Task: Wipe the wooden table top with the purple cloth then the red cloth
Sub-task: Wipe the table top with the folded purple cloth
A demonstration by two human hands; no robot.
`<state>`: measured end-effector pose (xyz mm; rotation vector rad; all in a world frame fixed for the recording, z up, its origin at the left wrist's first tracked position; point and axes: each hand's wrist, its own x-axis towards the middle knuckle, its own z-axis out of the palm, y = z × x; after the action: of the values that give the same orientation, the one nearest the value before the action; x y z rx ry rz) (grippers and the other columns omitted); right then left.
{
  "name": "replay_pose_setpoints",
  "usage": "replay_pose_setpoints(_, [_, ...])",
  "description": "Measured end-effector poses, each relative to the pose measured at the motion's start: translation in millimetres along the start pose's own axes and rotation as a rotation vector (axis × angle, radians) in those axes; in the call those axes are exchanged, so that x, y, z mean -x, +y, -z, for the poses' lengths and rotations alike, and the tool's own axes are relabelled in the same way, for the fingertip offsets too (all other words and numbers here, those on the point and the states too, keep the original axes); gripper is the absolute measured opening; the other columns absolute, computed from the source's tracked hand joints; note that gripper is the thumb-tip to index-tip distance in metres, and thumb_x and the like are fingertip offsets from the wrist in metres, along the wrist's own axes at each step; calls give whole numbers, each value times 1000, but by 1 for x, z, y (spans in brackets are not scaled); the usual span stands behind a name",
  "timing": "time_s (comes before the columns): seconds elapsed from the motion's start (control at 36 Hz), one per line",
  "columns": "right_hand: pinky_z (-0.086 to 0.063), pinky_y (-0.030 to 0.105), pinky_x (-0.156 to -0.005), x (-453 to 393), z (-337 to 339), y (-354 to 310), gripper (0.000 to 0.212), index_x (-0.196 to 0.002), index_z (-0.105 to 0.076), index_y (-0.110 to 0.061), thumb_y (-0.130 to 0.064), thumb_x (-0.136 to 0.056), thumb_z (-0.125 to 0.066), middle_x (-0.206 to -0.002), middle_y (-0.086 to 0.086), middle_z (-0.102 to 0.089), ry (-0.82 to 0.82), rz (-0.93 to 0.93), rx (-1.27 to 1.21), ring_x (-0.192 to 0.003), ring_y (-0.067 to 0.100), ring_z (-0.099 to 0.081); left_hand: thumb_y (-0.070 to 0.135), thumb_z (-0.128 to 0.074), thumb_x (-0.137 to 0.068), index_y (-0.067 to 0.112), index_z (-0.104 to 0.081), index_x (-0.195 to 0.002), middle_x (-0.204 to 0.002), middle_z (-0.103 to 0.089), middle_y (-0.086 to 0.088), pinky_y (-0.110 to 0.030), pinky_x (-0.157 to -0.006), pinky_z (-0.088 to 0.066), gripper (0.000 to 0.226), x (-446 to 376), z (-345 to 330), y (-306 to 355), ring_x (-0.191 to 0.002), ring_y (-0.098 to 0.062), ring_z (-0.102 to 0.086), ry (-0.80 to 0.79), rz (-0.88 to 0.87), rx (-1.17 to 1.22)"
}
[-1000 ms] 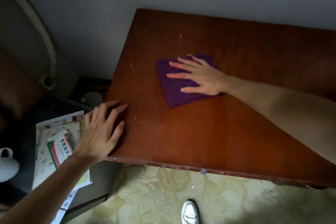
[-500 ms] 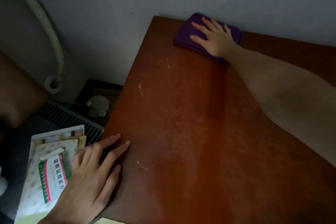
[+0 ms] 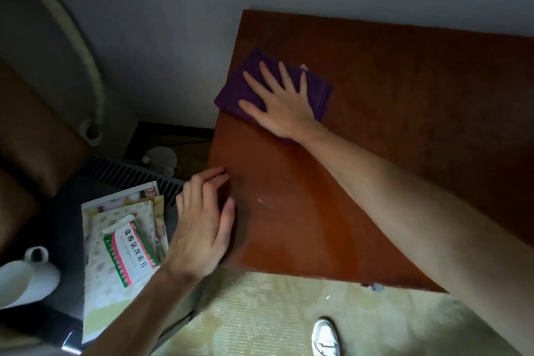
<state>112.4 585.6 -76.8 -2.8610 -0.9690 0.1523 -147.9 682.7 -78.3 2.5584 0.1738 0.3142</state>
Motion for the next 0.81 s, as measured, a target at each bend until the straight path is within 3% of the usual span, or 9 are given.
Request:
replay_pose_setpoints(0.11, [8,64,-123,76,-14,-47,71,-163,-7,-45,-74,-99,-19,-174,-4,-1,5,65,7,-160,31,6,27,-40,-100,5,-51,-123,-129,-46,-10,-40,-99,-35,33,5,2,-2,-114,-26,-47,157,3,88])
replay_pose_setpoints(0.28, [-4,67,-123,202,-29,-93,75,-163,-13,-42,-74,-97,-25,-174,-2,-8,15,159,35,-160,32,-1,24,-47,-98,6,-51,-109,-115,-44,-8,-50,-98,-40,22,12,12,-15,-110,-26,-48,404,231,326])
replay_pose_setpoints(0.33, [-6,67,-123,231,-31,-100,76,-163,-12,-42,-75,-97,-27,-174,-2,-8,5,175,33,-160,32,-2,28,-47,-96,7,-52,-111,-116,-42,-5,-50,-98,-41,26,14,19,-23,-108,-26,-50,356,272,354])
replay_pose_setpoints(0.44, [-8,63,-124,247,-24,-100,73,-162,-19,-44,-75,-96,-30,-173,-5,-11,-48,228,-51,-161,28,-6,36,-53,-98,9,-54,-123,-121,-39,-1,-41,-98,-47,37,7,39,-28,-109,-24,-58,70,259,339])
replay_pose_setpoints(0.53, [-16,51,-124,237,-11,-83,69,-159,-28,-47,-74,-95,-31,-171,-10,-20,-85,211,-190,-158,17,-17,34,-63,-94,7,-53,-131,-125,-39,-6,-31,-97,-47,46,-7,43,-28,-110,-26,-62,-97,349,375])
replay_pose_setpoints(0.64, [-41,48,-106,231,14,-40,78,-156,-40,-35,-71,-88,-53,-156,-1,-45,10,-111,-240,-136,26,-46,33,-74,-86,8,-51,-135,-121,-35,-1,-29,-97,-47,59,-23,45,-18,-105,-25,-60,-216,326,284])
replay_pose_setpoints(0.72, [-45,46,-100,226,21,-23,83,-148,-50,-21,-64,-81,-74,-136,4,-54,-78,-249,-280,-123,29,-51,32,-83,-77,8,-51,-137,-124,-37,-11,-42,-108,-43,72,-30,42,-11,-114,-32,-52,-291,325,165])
replay_pose_setpoints(0.81, [-45,39,-102,215,27,-23,81,-141,-49,-19,-56,-78,-83,-133,7,-58,-231,-357,-424,-125,29,-54,27,-84,-77,7,-52,-134,-126,-39,-14,-42,-107,-44,69,-30,38,-5,-112,-29,-54,-305,377,148])
